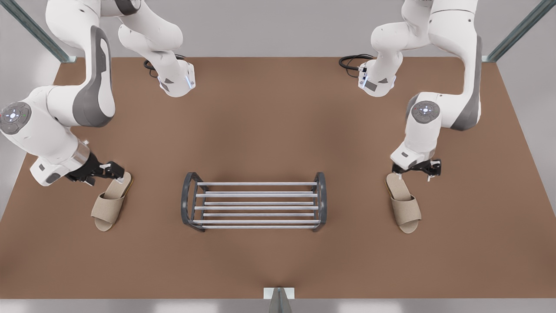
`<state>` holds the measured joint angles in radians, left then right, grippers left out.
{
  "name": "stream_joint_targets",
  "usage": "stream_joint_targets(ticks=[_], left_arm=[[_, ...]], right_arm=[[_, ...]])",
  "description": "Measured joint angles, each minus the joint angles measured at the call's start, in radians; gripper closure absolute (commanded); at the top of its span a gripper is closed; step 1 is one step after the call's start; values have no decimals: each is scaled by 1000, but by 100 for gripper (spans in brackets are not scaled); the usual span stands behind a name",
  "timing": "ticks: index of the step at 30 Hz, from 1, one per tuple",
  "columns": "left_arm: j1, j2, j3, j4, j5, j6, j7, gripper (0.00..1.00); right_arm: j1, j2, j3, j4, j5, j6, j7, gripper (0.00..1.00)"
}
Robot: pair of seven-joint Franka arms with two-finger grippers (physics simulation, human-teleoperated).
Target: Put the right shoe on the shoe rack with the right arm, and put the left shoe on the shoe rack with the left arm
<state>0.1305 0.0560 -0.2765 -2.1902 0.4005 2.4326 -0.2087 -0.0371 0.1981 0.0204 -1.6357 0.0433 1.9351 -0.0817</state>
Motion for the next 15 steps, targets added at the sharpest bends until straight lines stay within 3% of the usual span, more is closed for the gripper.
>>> stream_joint_targets(ticks=[2, 7, 12, 15], left_arm=[[9, 84, 5, -128, -116, 235, 11, 1], [-28, 195, 10, -308, -358, 681, 31, 1], [-19, 213, 85, -387, -427, 892, 64, 1], [-24, 234, 125, -405, -440, 955, 93, 1]], right_arm=[[-40, -25, 14, -112, 2, 113, -3, 0], [-91, -310, 24, -511, 2, 405, -17, 0], [-225, -356, 26, -769, 0, 726, -33, 0], [-237, -304, 28, -812, -1, 878, -41, 0]])
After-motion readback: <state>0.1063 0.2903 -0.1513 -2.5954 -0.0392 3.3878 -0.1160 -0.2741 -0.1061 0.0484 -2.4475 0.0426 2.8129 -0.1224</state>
